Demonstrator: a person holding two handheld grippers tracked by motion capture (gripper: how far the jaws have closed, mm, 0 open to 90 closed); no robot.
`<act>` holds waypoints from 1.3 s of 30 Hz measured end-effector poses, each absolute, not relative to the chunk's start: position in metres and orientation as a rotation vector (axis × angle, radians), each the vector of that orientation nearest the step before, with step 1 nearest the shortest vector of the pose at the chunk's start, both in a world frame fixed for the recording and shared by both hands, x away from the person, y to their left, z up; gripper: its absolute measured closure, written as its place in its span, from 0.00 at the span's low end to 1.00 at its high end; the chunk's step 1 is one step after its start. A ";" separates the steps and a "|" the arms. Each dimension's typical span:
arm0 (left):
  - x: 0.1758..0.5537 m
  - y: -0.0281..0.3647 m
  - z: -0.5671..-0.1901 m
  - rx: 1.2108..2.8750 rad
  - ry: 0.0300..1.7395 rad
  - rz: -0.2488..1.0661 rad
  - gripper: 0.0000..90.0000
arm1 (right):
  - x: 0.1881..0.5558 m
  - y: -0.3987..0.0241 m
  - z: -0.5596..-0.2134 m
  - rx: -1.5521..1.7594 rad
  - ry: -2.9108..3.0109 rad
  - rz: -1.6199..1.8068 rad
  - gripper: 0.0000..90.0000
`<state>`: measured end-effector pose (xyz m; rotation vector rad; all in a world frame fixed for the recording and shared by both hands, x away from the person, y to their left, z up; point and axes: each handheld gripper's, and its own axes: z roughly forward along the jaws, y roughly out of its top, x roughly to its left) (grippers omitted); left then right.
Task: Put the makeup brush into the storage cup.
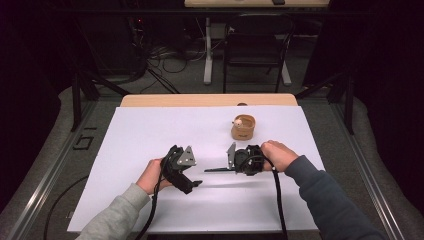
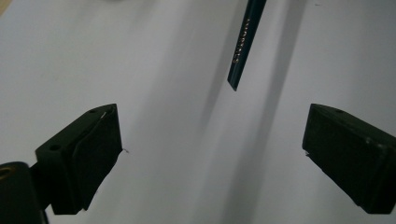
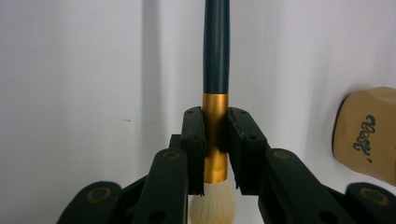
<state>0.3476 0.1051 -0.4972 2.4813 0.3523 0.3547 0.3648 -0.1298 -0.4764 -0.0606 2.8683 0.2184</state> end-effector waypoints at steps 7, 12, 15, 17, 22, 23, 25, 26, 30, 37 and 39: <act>0.349 0.098 -0.497 2.502 0.324 0.341 0.18 | 0.364 -0.121 -0.474 -0.089 2.864 0.208 0.86; 0.349 0.095 -0.498 2.509 0.301 0.305 0.36 | 0.363 -0.114 -0.473 -0.129 2.848 0.212 0.86; 0.350 0.094 -0.498 2.506 0.284 0.273 0.46 | 0.362 -0.110 -0.473 -0.151 2.848 0.207 0.86; 0.351 0.093 -0.498 2.504 0.277 0.264 0.55 | 0.361 -0.106 -0.473 -0.171 2.839 0.207 0.86; 0.353 0.091 -0.501 2.498 0.270 0.233 0.65 | 0.360 -0.101 -0.473 -0.191 2.839 0.218 0.86; 0.353 0.090 -0.502 2.497 0.266 0.226 0.68 | 0.359 -0.100 -0.472 -0.195 2.834 0.211 0.86; 0.354 0.089 -0.502 2.492 0.264 0.209 0.73 | 0.358 -0.096 -0.472 -0.208 2.834 0.213 0.86; 0.354 0.089 -0.503 2.492 0.264 0.196 0.73 | 0.357 -0.095 -0.472 -0.215 2.833 0.217 0.86; 0.354 0.087 -0.505 2.486 0.271 0.192 0.78 | 0.356 -0.092 -0.472 -0.232 2.828 0.208 0.86; 0.354 0.083 -0.509 2.480 0.257 0.162 0.87 | 0.352 -0.089 -0.472 -0.242 2.814 0.201 0.86; 0.354 0.083 -0.511 2.476 0.254 0.153 0.88 | 0.353 -0.089 -0.472 -0.258 2.809 0.200 0.86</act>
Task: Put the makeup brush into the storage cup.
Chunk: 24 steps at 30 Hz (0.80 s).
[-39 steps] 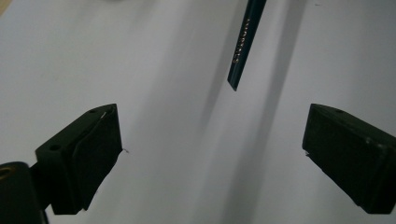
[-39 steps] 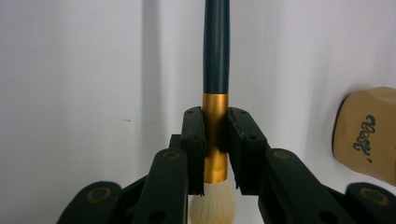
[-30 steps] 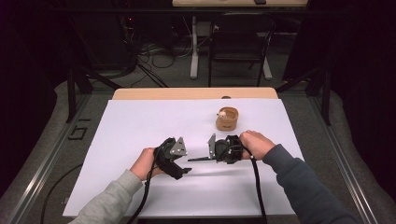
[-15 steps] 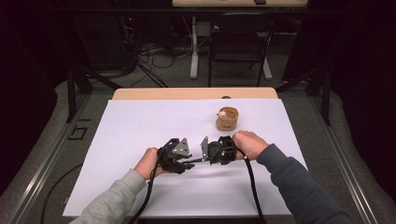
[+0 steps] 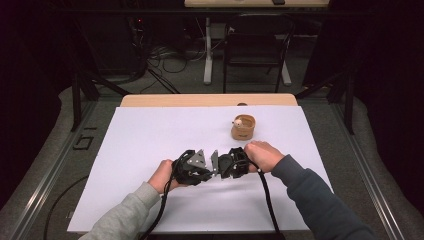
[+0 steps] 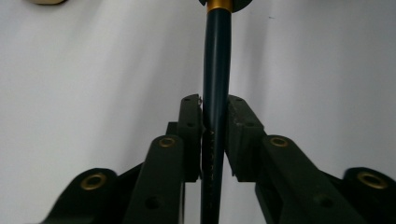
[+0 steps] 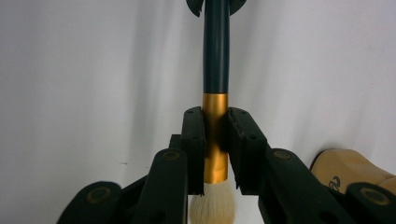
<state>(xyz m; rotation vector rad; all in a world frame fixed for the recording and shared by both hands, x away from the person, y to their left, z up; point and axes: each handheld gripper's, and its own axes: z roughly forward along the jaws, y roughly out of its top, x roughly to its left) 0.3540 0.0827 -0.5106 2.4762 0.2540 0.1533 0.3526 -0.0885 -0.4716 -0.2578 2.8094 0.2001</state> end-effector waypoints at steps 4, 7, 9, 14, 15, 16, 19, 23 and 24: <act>0.352 0.083 -0.513 2.470 0.250 0.155 0.89 | 0.353 -0.089 -0.472 -0.272 2.809 0.200 0.85; 0.351 0.084 -0.514 2.464 0.243 0.159 0.90 | 0.353 -0.090 -0.472 -0.259 2.811 0.220 0.84; 0.350 0.085 -0.515 2.457 0.249 0.157 0.90 | 0.354 -0.092 -0.472 -0.231 2.803 0.248 0.75; 0.347 0.088 -0.522 2.440 0.274 0.149 0.90 | 0.357 -0.103 -0.471 -0.073 2.813 0.382 0.42; 0.346 0.089 -0.523 2.431 0.285 0.152 0.90 | 0.357 -0.103 -0.471 -0.073 2.813 0.382 0.42; 0.346 0.091 -0.524 2.425 0.289 0.151 0.90 | 0.359 -0.106 -0.470 -0.035 2.812 0.412 0.36; 0.345 0.094 -0.525 2.398 0.312 0.150 0.90 | 0.363 -0.116 -0.470 0.074 2.801 0.490 0.25; 0.344 0.098 -0.525 2.355 0.338 0.154 0.90 | 0.365 -0.130 -0.470 0.228 2.778 0.624 0.17; 0.344 0.099 -0.525 2.349 0.342 0.162 0.90 | 0.365 -0.134 -0.470 0.262 2.767 0.659 0.17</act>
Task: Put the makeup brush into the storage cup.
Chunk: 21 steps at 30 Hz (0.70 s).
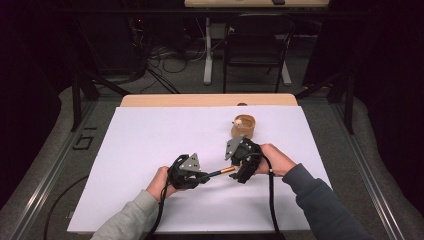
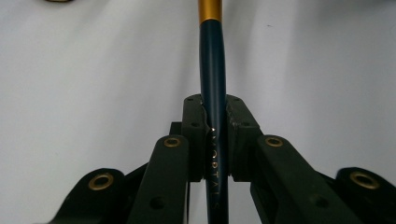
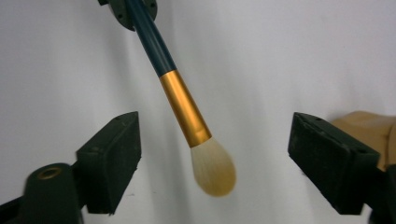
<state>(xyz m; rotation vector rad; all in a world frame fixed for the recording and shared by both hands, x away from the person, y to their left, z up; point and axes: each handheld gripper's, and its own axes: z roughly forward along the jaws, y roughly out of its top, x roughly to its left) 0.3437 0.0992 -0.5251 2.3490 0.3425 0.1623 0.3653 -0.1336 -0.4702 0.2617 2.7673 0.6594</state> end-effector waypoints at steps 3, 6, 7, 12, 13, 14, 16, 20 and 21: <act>0.343 0.101 -0.526 2.327 0.360 0.164 0.90 | 0.364 -0.144 -0.473 0.361 2.742 0.753 0.12; 0.342 0.103 -0.528 2.305 0.377 0.168 0.90 | 0.360 -0.152 -0.476 0.435 2.714 0.817 0.08; 0.342 0.104 -0.529 2.297 0.384 0.168 0.90 | 0.359 -0.155 -0.478 0.448 2.706 0.837 0.07; 0.341 0.108 -0.532 2.268 0.409 0.175 0.90 | 0.354 -0.168 -0.484 0.565 2.628 0.938 0.03; 0.341 0.108 -0.533 2.265 0.411 0.177 0.90 | 0.353 -0.172 -0.485 0.592 2.611 0.972 0.02; 0.341 0.108 -0.533 2.262 0.415 0.181 0.90 | 0.352 -0.174 -0.486 0.608 2.607 0.988 0.01; 0.341 0.109 -0.533 2.256 0.420 0.186 0.90 | 0.351 -0.179 -0.489 0.641 2.583 1.016 0.00; 0.341 0.111 -0.534 2.238 0.435 0.194 0.90 | 0.347 -0.186 -0.496 0.702 2.549 1.050 0.00; 0.341 0.111 -0.534 2.235 0.439 0.197 0.90 | 0.347 -0.188 -0.498 0.716 2.541 1.038 0.00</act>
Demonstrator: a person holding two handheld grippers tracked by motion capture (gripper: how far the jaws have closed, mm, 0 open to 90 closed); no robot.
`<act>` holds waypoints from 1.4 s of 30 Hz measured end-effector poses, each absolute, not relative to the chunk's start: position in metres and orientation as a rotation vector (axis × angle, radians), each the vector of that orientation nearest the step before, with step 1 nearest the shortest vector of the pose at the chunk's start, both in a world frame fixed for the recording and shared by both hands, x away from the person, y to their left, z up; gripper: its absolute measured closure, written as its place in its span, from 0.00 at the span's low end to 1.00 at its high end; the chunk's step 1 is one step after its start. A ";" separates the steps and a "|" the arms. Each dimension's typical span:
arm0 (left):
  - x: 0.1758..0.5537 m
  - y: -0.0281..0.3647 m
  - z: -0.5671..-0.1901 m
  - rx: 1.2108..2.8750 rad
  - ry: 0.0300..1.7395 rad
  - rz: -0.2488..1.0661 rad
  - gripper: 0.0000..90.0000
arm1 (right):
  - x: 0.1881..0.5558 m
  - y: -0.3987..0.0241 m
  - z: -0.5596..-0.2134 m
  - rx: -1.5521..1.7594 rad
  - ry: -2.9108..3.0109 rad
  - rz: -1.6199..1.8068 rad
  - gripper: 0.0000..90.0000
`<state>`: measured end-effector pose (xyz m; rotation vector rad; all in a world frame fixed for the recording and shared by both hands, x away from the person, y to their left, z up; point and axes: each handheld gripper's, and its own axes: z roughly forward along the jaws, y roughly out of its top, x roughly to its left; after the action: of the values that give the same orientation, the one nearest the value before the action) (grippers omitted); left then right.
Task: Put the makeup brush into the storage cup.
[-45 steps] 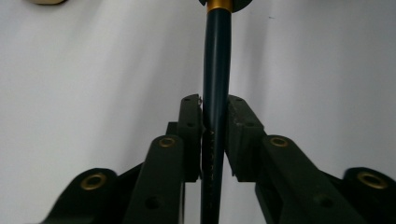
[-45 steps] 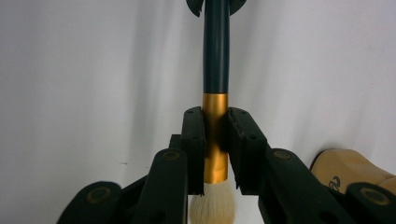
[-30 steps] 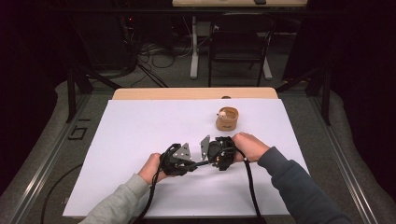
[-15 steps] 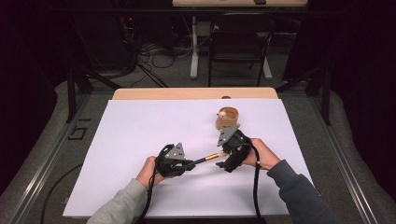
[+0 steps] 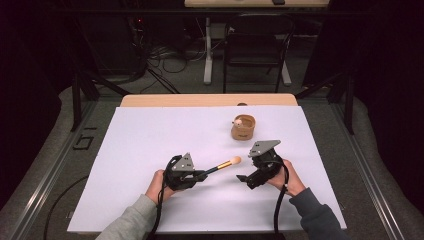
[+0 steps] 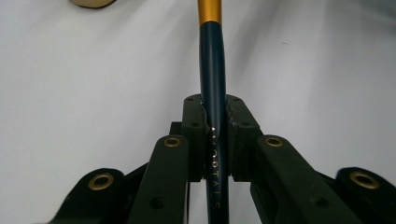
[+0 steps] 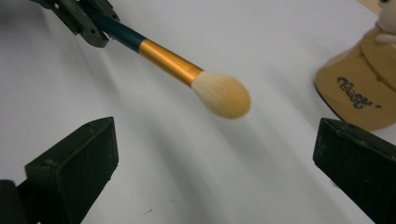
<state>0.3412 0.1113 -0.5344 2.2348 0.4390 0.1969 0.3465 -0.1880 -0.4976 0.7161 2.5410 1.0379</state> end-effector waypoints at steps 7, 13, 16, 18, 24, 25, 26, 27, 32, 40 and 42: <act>0.341 0.116 -0.534 2.190 0.478 0.227 0.90 | 0.346 -0.197 -0.503 0.822 2.481 1.098 0.00; 0.340 0.119 -0.533 2.156 0.505 0.265 0.90 | 0.344 -0.193 -0.511 0.888 2.483 1.154 0.00; 0.338 0.120 -0.532 2.134 0.521 0.298 0.90 | 0.343 -0.190 -0.513 0.907 2.473 1.124 0.00; 0.339 0.121 -0.532 2.126 0.534 0.313 0.90 | 0.343 -0.187 -0.515 0.912 2.480 1.130 0.00; 0.339 0.121 -0.533 2.104 0.556 0.332 0.90 | 0.344 -0.183 -0.518 0.938 2.481 1.167 0.00; 0.338 0.120 -0.534 2.097 0.556 0.337 0.90 | 0.344 -0.182 -0.518 0.950 2.477 1.171 0.00; 0.338 0.120 -0.533 2.096 0.554 0.338 0.90 | 0.344 -0.182 -0.519 0.955 2.474 1.178 0.00; 0.337 0.120 -0.534 2.093 0.554 0.338 0.90 | 0.344 -0.181 -0.520 0.965 2.475 1.188 0.00; 0.336 0.117 -0.534 2.075 0.565 0.350 0.90 | 0.345 -0.177 -0.520 0.985 2.469 1.234 0.00; 0.334 0.110 -0.536 2.065 0.593 0.378 0.90 | 0.345 -0.169 -0.521 0.999 2.459 1.301 0.00; 0.334 0.108 -0.536 2.061 0.595 0.380 0.90 | 0.345 -0.167 -0.521 1.015 2.457 1.325 0.00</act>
<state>0.3339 0.1077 -0.5364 2.0607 0.5947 0.3796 0.3452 -0.1673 -0.5209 1.0154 2.4575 1.3245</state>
